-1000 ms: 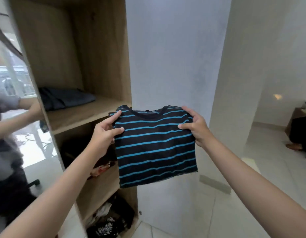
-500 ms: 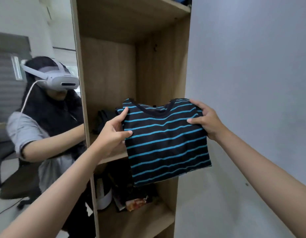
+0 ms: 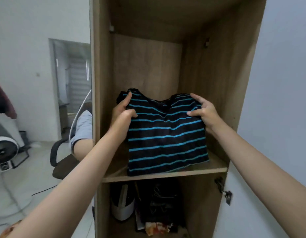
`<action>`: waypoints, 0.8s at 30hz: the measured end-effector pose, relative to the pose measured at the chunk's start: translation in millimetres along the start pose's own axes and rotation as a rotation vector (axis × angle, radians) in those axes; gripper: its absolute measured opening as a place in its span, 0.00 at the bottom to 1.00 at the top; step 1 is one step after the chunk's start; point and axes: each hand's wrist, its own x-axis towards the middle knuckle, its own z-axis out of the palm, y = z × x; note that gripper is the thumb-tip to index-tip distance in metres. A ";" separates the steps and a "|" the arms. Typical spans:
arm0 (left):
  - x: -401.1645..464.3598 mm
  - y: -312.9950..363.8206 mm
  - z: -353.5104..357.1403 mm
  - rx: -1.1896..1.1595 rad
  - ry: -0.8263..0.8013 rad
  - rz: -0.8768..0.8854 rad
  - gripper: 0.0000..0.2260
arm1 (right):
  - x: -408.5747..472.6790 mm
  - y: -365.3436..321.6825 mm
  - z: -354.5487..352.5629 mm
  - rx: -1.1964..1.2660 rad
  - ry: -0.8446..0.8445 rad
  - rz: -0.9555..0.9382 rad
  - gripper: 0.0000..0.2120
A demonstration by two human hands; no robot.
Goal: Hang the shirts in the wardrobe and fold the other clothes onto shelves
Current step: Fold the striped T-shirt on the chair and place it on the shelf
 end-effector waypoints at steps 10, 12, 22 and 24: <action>85.6 -78.7 3.3 0.192 0.168 -0.263 0.27 | 95.3 103.1 -3.0 0.221 -0.021 0.250 0.30; 82.2 -99.6 -0.4 0.288 0.153 -0.373 0.25 | 98.8 132.6 -3.6 0.184 -0.005 0.411 0.26; 58.0 -108.9 -8.3 0.553 -0.060 -0.495 0.25 | 75.6 147.5 -6.6 -0.101 -0.148 0.556 0.37; 45.5 -105.9 -9.5 0.609 -0.108 -0.487 0.27 | 66.1 145.9 -8.7 -0.200 -0.180 0.532 0.39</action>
